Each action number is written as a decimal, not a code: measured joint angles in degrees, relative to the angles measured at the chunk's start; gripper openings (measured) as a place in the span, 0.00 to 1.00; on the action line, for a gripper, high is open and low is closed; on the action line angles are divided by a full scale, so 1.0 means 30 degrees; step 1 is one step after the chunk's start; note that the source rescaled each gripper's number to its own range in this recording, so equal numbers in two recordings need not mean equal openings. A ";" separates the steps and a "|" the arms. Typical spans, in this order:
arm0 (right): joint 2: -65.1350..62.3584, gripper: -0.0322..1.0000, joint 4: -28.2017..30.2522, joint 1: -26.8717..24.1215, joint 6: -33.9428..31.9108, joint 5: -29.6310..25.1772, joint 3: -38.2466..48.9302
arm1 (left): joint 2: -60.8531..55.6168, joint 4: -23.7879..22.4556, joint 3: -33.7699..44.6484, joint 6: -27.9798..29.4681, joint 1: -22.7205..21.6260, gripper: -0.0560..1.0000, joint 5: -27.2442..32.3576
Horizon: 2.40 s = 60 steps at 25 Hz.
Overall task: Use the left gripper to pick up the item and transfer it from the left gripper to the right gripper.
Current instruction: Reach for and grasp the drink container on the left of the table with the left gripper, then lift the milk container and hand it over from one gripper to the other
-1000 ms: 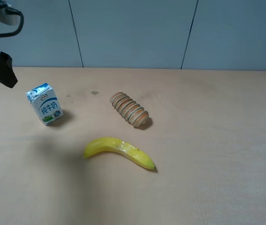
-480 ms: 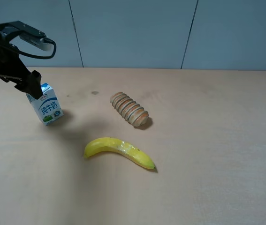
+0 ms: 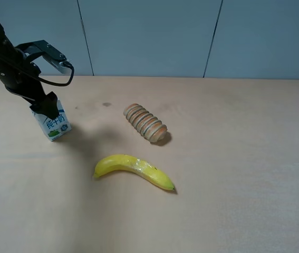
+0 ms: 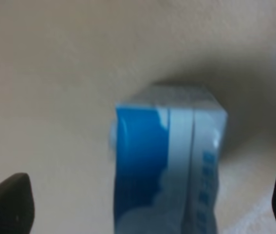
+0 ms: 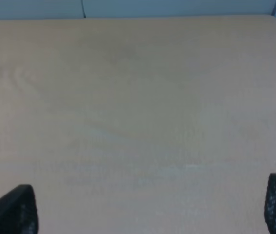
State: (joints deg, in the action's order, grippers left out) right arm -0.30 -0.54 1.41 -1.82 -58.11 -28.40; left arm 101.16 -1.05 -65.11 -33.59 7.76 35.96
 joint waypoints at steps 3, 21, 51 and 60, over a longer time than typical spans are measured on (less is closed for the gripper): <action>0.0000 1.00 0.0000 0.0000 0.0000 0.0000 0.0000 | 0.0468 0.0000 0.0000 -0.0406 0.0000 0.97 -0.0356; 0.0000 1.00 0.0000 0.0000 0.0000 0.0000 0.0000 | 0.1240 0.0021 0.0000 -0.1597 0.0000 0.07 -0.0540; 0.0000 1.00 0.0000 0.0000 0.0000 0.0000 0.0000 | -0.2409 0.4381 -0.2661 -0.3435 0.0752 0.06 0.2662; 0.0000 1.00 -0.0017 0.0000 0.0064 0.0000 0.0000 | -0.2458 0.6425 -0.2661 -0.6453 0.3799 0.06 0.2989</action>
State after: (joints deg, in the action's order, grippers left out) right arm -0.30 -0.59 1.41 -1.63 -58.11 -28.40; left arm 93.78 18.23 -73.09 -52.95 19.16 44.93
